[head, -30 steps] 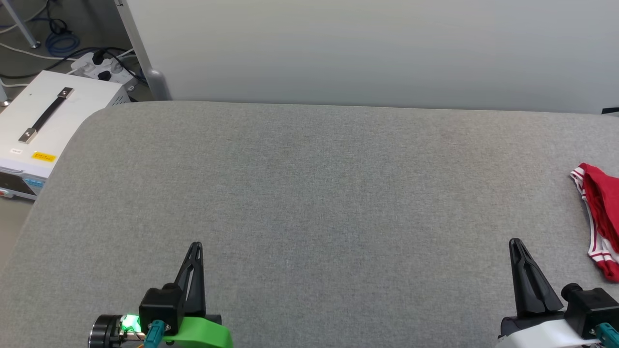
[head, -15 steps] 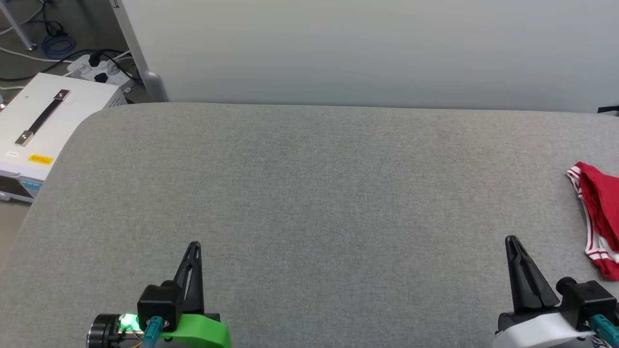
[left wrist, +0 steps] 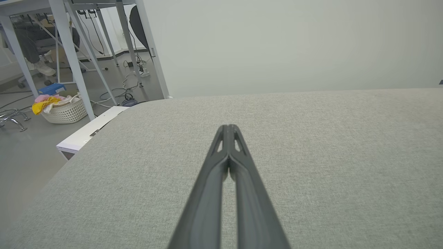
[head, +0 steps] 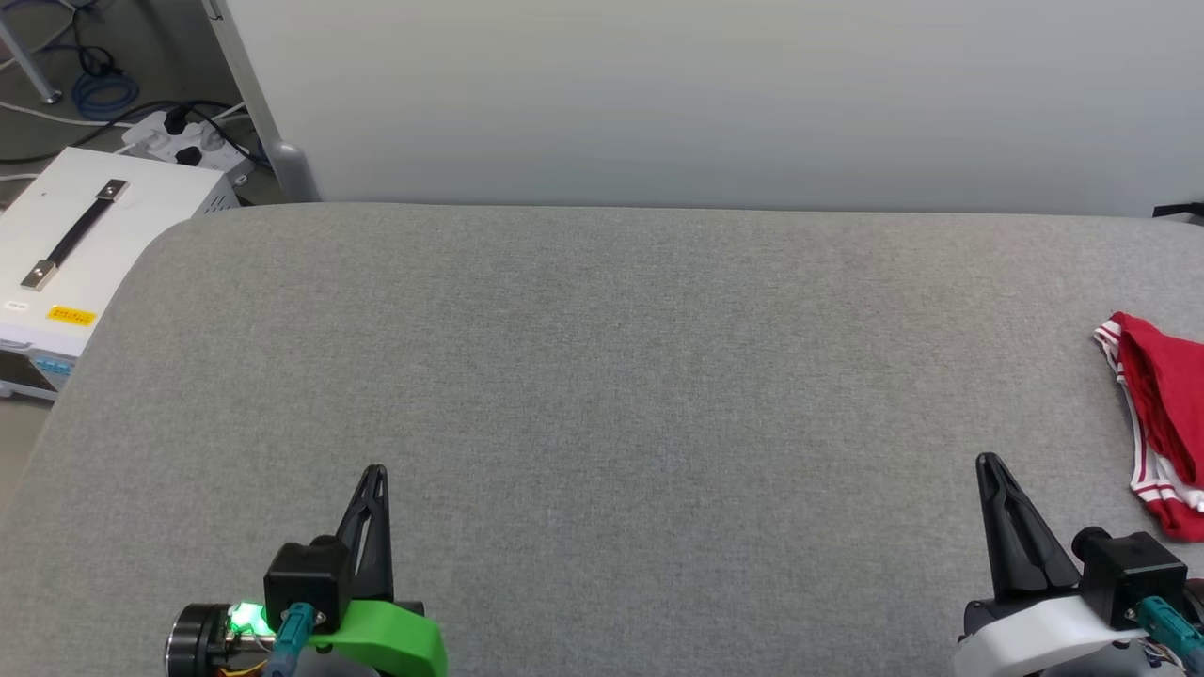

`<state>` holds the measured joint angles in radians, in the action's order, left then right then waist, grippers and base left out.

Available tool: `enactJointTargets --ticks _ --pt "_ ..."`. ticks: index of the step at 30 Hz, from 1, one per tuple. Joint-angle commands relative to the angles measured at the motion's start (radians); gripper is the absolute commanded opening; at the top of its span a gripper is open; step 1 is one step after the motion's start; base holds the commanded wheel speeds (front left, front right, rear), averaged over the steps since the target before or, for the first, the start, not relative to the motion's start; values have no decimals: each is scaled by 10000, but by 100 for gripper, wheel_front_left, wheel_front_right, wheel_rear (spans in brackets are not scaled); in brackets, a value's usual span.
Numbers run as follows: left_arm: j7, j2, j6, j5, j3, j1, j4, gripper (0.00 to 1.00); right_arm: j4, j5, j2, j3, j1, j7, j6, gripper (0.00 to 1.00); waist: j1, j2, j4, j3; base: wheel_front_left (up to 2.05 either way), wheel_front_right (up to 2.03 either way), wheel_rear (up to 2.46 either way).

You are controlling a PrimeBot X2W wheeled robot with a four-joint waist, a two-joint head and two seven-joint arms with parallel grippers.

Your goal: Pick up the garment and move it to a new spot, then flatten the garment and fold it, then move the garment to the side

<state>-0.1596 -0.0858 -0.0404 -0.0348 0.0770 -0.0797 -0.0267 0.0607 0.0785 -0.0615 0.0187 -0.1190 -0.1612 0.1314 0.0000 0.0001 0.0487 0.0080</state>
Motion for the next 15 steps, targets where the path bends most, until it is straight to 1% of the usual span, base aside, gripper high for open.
enactJointTargets --ticks 1,15 --pt "57 62 33 70 -63 218 41 0 -49 -126 35 -21 181 66 -3 0 0 -1 -9 -2 0 0 0" --pt "338 115 101 121 -192 324 82 0 -150 -246 49 -51 365 348 -4 0 0 -1 -96 -16 0 0 0"
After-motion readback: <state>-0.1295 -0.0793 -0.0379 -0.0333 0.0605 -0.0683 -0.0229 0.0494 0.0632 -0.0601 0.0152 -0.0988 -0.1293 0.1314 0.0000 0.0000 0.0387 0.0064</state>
